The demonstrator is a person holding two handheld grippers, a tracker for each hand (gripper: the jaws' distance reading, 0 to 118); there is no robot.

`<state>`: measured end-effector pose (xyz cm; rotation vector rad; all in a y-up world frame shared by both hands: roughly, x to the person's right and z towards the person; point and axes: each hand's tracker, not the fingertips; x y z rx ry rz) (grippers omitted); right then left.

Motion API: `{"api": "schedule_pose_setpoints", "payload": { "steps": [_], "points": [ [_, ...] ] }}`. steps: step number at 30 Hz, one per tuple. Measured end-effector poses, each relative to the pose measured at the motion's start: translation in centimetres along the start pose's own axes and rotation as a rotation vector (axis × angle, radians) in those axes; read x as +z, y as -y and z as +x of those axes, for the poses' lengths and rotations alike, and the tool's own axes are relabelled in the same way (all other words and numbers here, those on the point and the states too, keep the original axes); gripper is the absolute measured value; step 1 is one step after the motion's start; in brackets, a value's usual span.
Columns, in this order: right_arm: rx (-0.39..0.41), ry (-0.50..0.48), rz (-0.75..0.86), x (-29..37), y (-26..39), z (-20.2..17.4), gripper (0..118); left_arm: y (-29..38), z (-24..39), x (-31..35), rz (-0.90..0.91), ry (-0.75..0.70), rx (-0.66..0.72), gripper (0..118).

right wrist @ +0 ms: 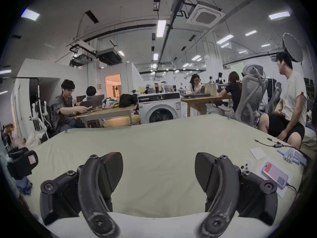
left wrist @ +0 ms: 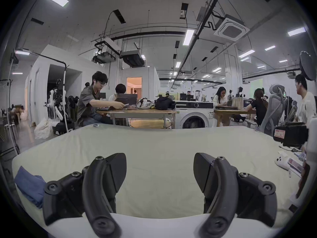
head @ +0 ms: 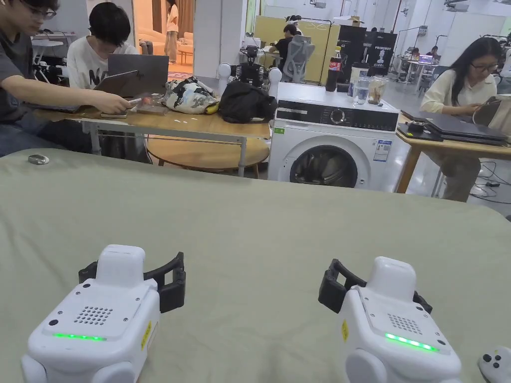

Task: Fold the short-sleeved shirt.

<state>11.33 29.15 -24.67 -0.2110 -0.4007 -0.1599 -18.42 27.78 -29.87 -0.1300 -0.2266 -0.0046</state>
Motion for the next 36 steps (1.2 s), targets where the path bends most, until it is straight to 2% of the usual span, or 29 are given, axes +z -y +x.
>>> {"api": "schedule_pose_setpoints", "payload": {
  "steps": [17, 30, 36],
  "points": [
    [-0.011, -0.047, -0.049, -0.9, 0.8, 0.5, 88, 0.4, 0.0, 0.0, -0.02, 0.018, 0.006, 81],
    [0.008, -0.033, -0.057, -1.4, 0.7, 0.4, 88, 0.2, -0.4, -0.5, -0.025, 0.006, -0.001, 81],
    [-0.003, -0.072, -0.07, -1.3, 0.6, 0.8, 88, 0.1, -0.6, -0.4, -0.043, 0.026, 0.017, 81]
  ]
}}
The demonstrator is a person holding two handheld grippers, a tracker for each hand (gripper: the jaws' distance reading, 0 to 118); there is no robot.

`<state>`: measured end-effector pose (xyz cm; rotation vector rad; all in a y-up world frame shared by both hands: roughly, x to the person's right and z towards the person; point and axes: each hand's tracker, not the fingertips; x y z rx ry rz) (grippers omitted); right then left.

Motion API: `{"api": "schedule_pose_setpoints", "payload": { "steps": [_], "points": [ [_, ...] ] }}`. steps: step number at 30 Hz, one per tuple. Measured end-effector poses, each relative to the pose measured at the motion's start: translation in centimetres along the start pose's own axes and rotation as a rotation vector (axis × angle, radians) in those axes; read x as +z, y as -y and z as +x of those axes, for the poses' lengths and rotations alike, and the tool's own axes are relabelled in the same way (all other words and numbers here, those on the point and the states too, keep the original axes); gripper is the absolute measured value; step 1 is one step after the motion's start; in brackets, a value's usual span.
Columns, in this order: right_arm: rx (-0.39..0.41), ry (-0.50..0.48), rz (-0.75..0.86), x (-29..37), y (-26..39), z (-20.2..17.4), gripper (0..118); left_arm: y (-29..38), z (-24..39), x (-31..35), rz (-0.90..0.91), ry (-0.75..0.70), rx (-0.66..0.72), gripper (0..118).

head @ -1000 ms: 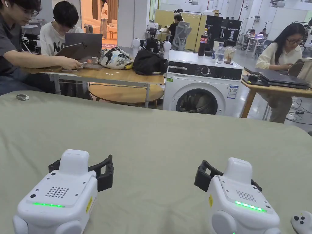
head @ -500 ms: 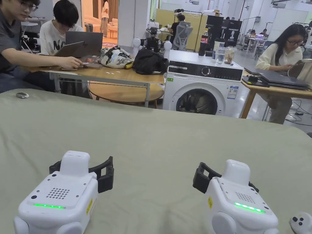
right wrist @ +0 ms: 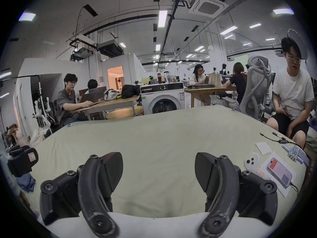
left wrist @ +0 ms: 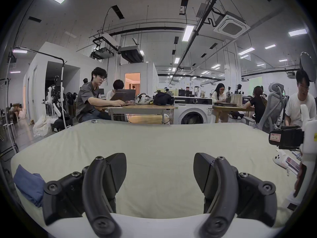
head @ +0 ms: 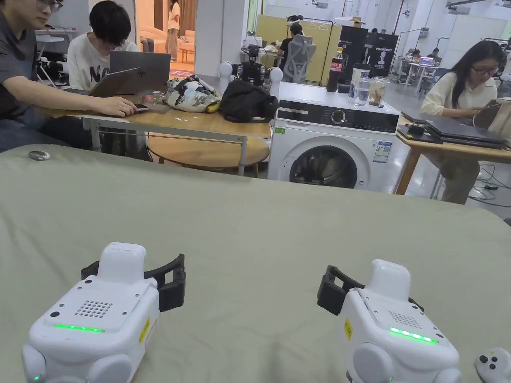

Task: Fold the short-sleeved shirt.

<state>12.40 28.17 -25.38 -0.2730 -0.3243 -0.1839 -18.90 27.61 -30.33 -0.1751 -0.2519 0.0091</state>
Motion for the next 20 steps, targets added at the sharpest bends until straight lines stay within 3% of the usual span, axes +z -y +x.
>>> {"api": "schedule_pose_setpoints", "payload": {
  "steps": [15, 20],
  "points": [
    [0.0, 0.018, -0.028, -1.0, 0.9, 0.3, 87, 1.1, 0.2, -0.3, -0.041, 0.018, -0.005, 81],
    [0.043, 0.027, -0.046, -1.3, 1.3, -0.1, 88, 1.4, 0.2, -0.4, -0.052, 0.016, -0.009, 81]
  ]
}}
